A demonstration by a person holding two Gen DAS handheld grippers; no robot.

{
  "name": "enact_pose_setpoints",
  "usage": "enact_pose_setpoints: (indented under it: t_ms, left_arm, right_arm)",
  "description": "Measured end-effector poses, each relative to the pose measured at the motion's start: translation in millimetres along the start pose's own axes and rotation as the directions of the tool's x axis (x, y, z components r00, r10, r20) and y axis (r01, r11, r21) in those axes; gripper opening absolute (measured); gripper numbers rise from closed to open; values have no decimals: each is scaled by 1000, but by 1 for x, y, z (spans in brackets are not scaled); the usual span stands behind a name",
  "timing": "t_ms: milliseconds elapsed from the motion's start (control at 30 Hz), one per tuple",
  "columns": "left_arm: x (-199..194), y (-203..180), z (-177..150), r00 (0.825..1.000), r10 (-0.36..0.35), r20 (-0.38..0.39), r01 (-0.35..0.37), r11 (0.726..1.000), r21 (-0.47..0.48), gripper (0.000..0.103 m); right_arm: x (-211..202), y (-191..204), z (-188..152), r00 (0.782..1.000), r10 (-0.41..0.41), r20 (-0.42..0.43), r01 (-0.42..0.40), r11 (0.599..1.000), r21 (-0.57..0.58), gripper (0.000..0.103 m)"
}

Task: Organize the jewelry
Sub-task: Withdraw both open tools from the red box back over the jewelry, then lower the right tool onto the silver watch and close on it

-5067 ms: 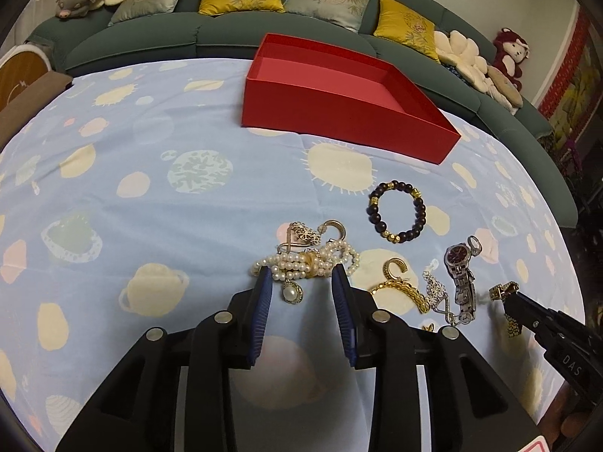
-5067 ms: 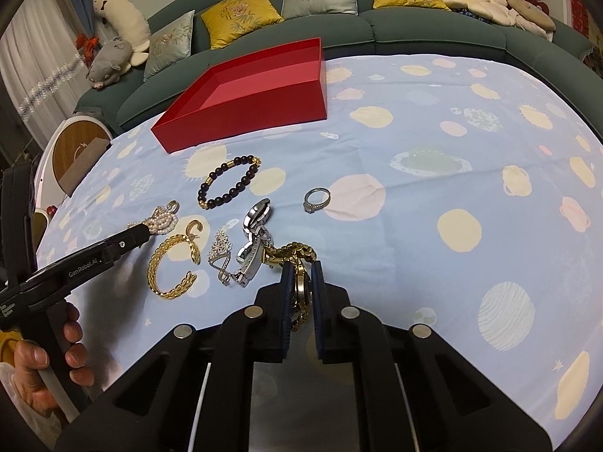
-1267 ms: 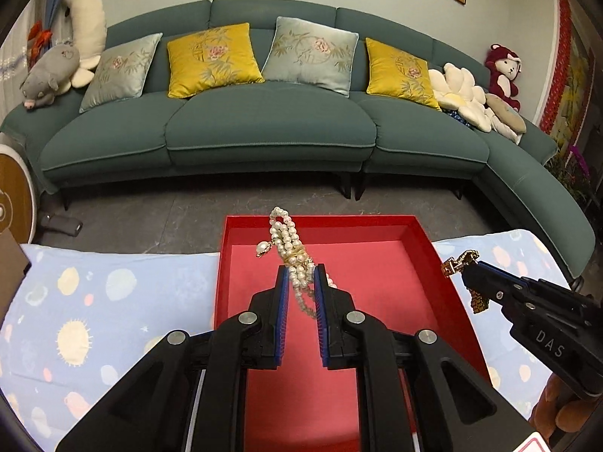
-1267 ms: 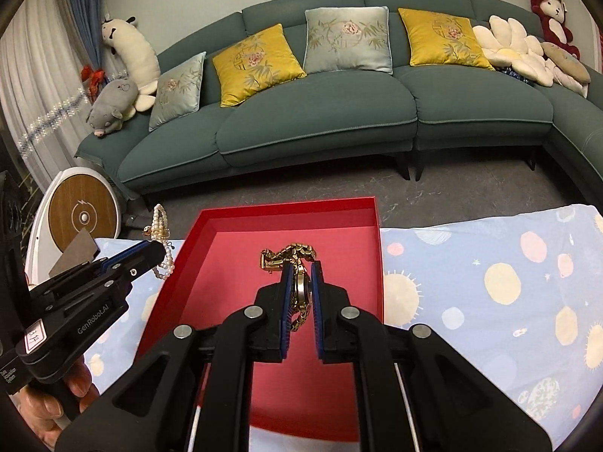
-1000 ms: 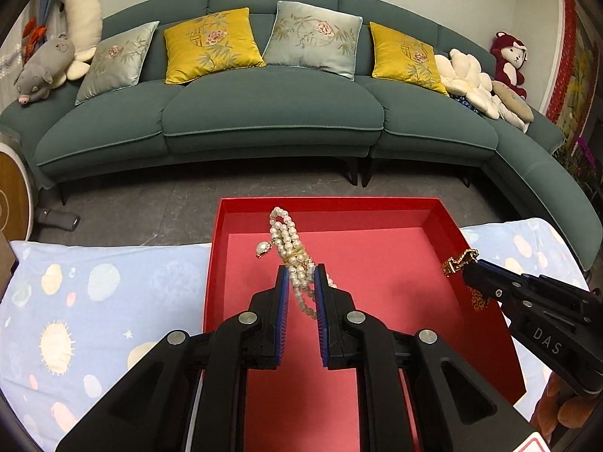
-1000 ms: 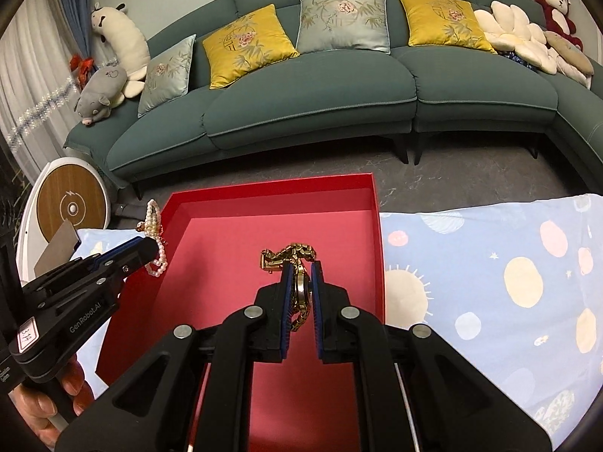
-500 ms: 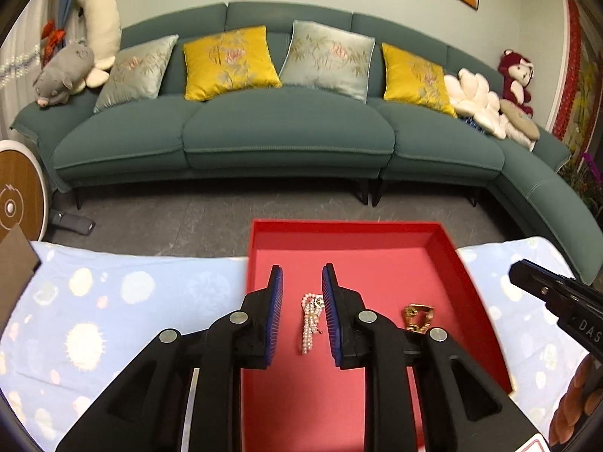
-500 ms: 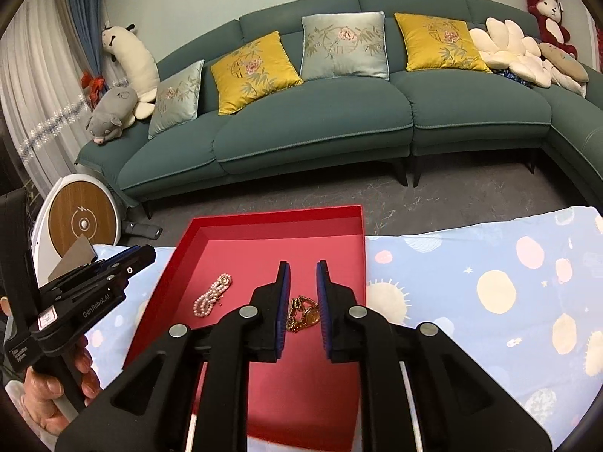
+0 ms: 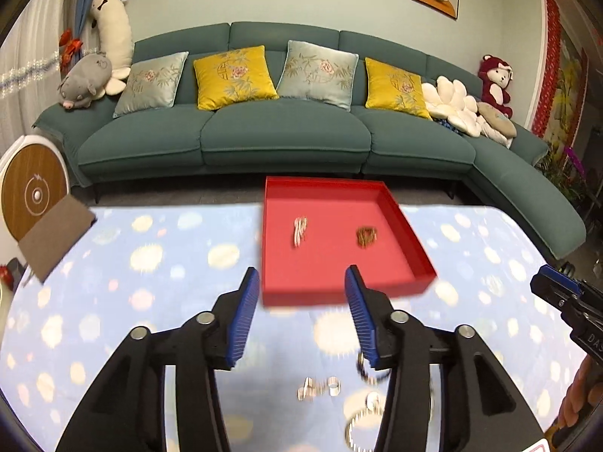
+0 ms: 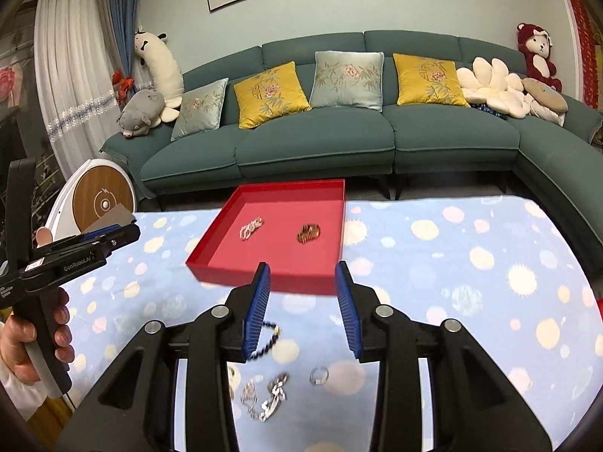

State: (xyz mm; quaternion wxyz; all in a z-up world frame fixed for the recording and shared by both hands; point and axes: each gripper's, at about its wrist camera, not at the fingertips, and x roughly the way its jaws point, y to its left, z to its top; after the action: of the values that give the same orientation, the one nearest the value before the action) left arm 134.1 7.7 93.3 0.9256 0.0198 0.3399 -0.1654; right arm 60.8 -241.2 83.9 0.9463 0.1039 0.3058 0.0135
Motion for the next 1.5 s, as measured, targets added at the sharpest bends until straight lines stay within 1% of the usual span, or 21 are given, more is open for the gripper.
enact_pose_setpoints:
  t_ms: [33, 100, 200, 233, 333, 400, 467, 600, 800, 933, 1067, 1167, 1333, 1467, 1500]
  left_arm:
    - [-4, -2, -13, 1000, 11, -13, -11, 1000, 1, 51]
    - [-3, -1, -34, 998, 7, -57, -9, 1000, -20, 52]
    - [6, 8, -67, 991, -7, -133, -7, 994, -110, 52]
    - [11, 11, -77, 988, -9, -153, -13, 990, -141, 52]
    - [23, 16, -99, 982, 1, -188, -39, 979, -198, 52]
    - [29, 19, -109, 980, 21, -197, -62, 978, -201, 52]
    - [32, 19, -112, 979, 20, -203, -58, 981, -185, 52]
    - [29, 23, -114, 983, 20, -181, -53, 982, -179, 52]
    - [31, 28, -119, 981, 26, -192, -60, 983, -173, 52]
    - [31, 28, -121, 981, 22, -192, -56, 984, -169, 52]
    - [31, 29, -120, 982, 13, -190, -48, 983, -179, 52]
    - [30, 28, -120, 982, 2, -187, -38, 981, -189, 52]
    - [29, 26, -120, 983, -9, -182, -27, 980, -198, 52]
    - [29, 20, -120, 983, -21, -183, -14, 982, -188, 52]
    - [29, 18, -120, 983, -23, -183, -11, 983, -185, 52]
  right_arm:
    - [-4, -2, -11, 1000, -1, -17, 1, 1000, 12, 35]
    - [-4, -6, -33, 998, 4, -60, -2, 999, 39, 36]
    - [7, -6, -61, 992, -30, -123, 34, 999, 30, 36]
    - [12, -4, -69, 989, -25, -144, 29, 999, 26, 36]
    - [27, 10, -92, 982, -13, -190, 11, 1000, -10, 36]
    - [37, 22, -102, 978, 2, -208, -9, 1000, -30, 36]
    - [47, 30, -107, 974, 7, -225, -17, 999, -39, 36]
    - [59, 37, -109, 975, 19, -223, -25, 999, -28, 36]
    - [76, 33, -106, 970, 14, -241, -11, 1000, 16, 36]
    - [81, 31, -110, 964, 22, -265, -16, 999, 28, 36]
    - [83, 34, -113, 961, 26, -277, -24, 1000, 14, 35]
    - [87, 32, -115, 958, 30, -285, -24, 999, 25, 34]
    - [92, 28, -114, 959, 34, -283, -22, 999, 47, 34]
    - [97, 29, -116, 956, 19, -294, -12, 1000, 26, 21]
    - [97, 30, -117, 956, 14, -292, -10, 1000, 16, 19]
